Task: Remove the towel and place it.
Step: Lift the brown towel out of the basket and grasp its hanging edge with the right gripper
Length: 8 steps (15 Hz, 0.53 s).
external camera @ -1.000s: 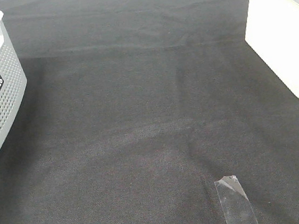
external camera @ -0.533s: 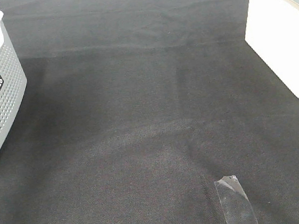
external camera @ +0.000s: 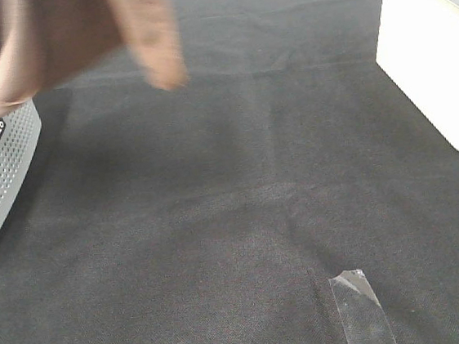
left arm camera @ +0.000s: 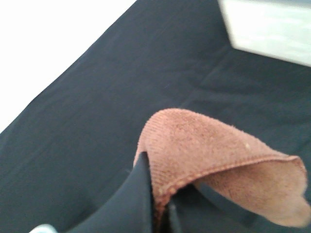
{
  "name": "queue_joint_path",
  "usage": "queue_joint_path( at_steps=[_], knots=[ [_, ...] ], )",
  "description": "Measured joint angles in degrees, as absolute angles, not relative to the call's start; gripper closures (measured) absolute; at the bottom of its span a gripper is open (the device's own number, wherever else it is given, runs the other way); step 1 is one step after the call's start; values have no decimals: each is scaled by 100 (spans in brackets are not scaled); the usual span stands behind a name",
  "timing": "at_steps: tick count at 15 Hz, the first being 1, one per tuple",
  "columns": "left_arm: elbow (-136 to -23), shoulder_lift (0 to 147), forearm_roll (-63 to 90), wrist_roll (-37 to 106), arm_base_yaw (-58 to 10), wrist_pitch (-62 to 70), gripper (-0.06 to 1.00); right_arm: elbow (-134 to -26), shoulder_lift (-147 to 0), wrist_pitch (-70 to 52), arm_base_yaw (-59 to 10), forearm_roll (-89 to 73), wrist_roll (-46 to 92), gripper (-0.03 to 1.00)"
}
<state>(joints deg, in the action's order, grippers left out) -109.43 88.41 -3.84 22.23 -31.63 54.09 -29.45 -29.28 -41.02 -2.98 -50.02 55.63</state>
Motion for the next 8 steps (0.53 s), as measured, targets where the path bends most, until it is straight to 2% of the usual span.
queue_joint_path(
  at_steps=[4, 6, 8],
  knots=[
    [-10949, 9001, -378, 2023, -3615, 5409, 94, -2945, -4956, -4217, -298, -7764, 9156, 19],
    [-10949, 9104, -361, 1891, -3650, 5414, 94, -2945, -5781, -4704, -298, -8915, 10525, 19],
    [-10949, 9179, -321, 1839, -3650, 5414, 94, -2951, -6595, -5317, -298, -9660, 11310, 19]
  ],
)
